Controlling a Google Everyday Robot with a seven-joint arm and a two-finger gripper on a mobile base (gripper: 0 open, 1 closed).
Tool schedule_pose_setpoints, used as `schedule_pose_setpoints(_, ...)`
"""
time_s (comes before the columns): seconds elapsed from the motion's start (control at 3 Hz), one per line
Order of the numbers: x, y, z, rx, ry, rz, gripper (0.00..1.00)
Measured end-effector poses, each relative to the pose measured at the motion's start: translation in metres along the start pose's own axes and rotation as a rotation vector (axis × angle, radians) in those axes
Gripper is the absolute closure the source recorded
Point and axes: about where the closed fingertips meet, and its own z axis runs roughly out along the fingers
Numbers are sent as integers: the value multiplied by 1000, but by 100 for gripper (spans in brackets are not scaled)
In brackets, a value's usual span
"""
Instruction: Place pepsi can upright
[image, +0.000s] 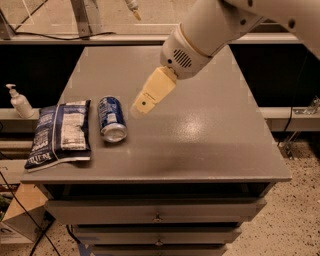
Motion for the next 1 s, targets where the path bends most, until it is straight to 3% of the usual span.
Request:
schedule_pose_setpoints(0.67,-33,-16,62,-46,8,17,0)
schedule_pose_setpoints(1.0,-50,-12,94,-95,21,2,0)
